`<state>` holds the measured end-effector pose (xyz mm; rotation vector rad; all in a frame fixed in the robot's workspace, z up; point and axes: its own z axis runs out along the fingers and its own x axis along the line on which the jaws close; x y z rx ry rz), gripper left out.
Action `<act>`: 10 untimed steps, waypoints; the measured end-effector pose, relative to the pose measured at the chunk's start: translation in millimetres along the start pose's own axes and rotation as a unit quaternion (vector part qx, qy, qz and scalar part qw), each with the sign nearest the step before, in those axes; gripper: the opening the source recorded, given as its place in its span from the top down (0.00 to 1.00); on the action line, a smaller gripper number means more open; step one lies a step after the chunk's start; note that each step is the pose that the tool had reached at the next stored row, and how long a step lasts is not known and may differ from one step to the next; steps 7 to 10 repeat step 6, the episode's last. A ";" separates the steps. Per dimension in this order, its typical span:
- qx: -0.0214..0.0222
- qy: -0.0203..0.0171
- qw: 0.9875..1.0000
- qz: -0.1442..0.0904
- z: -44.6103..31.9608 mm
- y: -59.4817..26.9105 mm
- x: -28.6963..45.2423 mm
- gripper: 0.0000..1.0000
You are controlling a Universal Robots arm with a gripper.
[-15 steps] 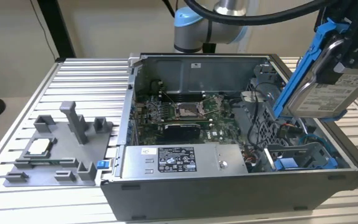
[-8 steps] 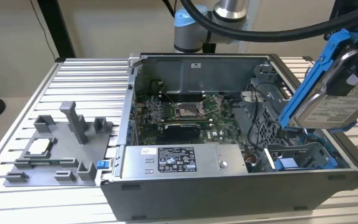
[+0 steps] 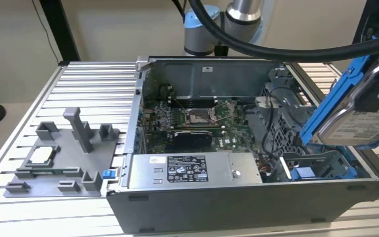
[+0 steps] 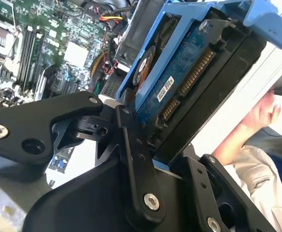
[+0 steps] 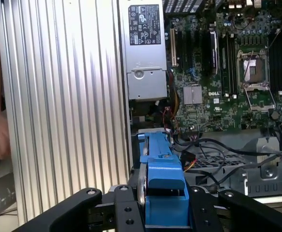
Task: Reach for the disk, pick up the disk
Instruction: 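Pick up the disk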
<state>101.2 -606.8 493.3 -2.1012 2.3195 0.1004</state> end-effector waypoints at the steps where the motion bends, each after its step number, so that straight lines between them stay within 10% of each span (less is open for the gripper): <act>1: 0.000 0.000 1.000 0.000 0.0 0.0 0.0 1.00; 10: 0.000 0.000 1.000 0.000 0.0 0.0 0.2 1.00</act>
